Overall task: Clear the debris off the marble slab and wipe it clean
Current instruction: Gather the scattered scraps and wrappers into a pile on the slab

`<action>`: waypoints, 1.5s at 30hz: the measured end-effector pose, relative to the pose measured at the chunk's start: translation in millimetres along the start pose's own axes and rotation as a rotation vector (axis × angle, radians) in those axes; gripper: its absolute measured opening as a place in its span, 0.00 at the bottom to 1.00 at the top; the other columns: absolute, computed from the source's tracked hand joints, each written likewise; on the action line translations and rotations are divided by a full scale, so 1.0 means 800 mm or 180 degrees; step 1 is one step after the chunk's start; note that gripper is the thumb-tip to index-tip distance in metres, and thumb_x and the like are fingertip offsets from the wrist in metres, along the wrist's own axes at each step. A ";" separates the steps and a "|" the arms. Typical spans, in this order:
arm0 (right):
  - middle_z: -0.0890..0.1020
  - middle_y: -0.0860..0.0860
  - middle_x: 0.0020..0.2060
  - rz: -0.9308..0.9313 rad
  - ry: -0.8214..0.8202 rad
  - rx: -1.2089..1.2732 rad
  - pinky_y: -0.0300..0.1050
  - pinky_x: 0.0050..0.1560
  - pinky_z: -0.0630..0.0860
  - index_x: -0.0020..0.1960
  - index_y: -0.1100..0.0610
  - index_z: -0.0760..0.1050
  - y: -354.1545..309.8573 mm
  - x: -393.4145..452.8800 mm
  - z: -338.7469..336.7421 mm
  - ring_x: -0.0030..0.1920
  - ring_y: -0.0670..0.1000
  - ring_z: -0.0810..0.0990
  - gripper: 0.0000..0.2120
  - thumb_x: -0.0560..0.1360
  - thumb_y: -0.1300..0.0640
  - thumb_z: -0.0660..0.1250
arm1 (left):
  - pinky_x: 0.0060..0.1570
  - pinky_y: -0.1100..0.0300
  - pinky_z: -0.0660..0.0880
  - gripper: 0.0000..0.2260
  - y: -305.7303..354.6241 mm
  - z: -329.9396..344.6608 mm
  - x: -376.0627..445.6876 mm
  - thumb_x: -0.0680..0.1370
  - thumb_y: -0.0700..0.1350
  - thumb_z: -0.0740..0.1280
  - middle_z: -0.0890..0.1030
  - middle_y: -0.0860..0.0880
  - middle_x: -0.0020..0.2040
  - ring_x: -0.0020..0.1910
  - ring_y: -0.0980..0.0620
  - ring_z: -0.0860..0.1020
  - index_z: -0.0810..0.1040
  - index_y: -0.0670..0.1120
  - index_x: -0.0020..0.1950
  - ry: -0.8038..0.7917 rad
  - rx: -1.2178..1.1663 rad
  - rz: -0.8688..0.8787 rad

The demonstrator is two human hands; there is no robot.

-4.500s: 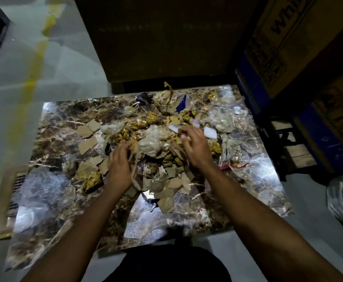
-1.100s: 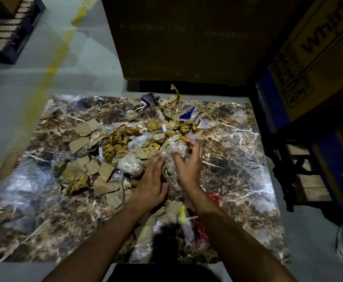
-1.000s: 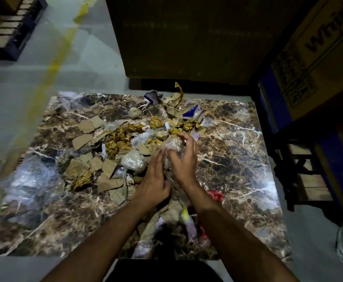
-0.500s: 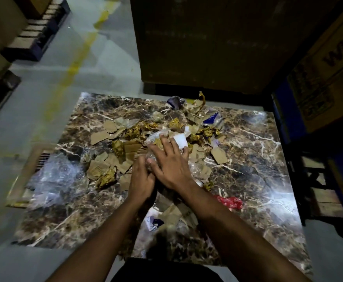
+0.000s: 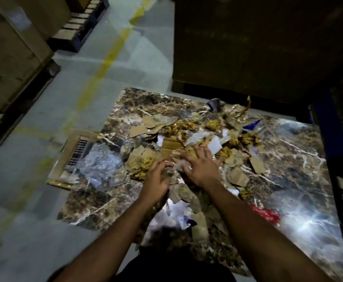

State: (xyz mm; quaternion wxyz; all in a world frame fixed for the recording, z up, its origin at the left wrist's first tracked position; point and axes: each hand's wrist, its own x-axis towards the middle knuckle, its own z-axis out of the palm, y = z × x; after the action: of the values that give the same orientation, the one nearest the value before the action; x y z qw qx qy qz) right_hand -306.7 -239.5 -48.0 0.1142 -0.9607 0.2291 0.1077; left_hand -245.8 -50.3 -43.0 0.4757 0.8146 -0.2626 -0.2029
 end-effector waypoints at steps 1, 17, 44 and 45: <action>0.57 0.45 0.81 0.0046 -0.0006 -0.0033 0.81 0.69 0.51 0.73 0.30 0.64 0.000 0.001 0.000 0.81 0.57 0.53 0.23 0.80 0.31 0.52 | 0.63 0.48 0.76 0.19 -0.004 -0.011 -0.003 0.72 0.37 0.64 0.72 0.54 0.65 0.65 0.52 0.74 0.79 0.51 0.60 0.0001 0.0070 0.0052; 0.58 0.45 0.81 0.0222 0.0086 -0.0042 0.81 0.70 0.52 0.72 0.30 0.65 -0.008 -0.005 0.005 0.81 0.56 0.53 0.22 0.79 0.31 0.56 | 0.72 0.34 0.62 0.32 -0.178 -0.184 0.016 0.74 0.70 0.58 0.56 0.49 0.81 0.79 0.42 0.57 0.63 0.62 0.77 0.0534 0.0911 -0.0531; 0.51 0.57 0.82 0.0684 -0.0339 0.0758 0.68 0.78 0.45 0.82 0.63 0.44 0.003 -0.009 0.001 0.81 0.56 0.50 0.51 0.71 0.31 0.52 | 0.69 0.57 0.66 0.27 -0.014 0.047 0.111 0.78 0.59 0.66 0.62 0.58 0.77 0.74 0.64 0.63 0.63 0.68 0.75 -0.0249 -0.0894 0.0183; 0.51 0.58 0.82 0.0702 -0.0362 0.0918 0.67 0.78 0.44 0.82 0.64 0.43 0.005 -0.011 0.000 0.81 0.56 0.50 0.52 0.69 0.32 0.51 | 0.70 0.54 0.67 0.27 -0.011 0.050 0.111 0.77 0.60 0.66 0.62 0.57 0.77 0.75 0.60 0.63 0.63 0.67 0.76 -0.0230 -0.0818 0.0262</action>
State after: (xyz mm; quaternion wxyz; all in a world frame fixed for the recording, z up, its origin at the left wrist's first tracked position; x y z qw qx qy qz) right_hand -316.1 -239.4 -46.9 0.2509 -0.8958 0.3393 0.1397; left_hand -197.3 -128.4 -76.7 0.5742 0.7277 -0.2846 -0.2444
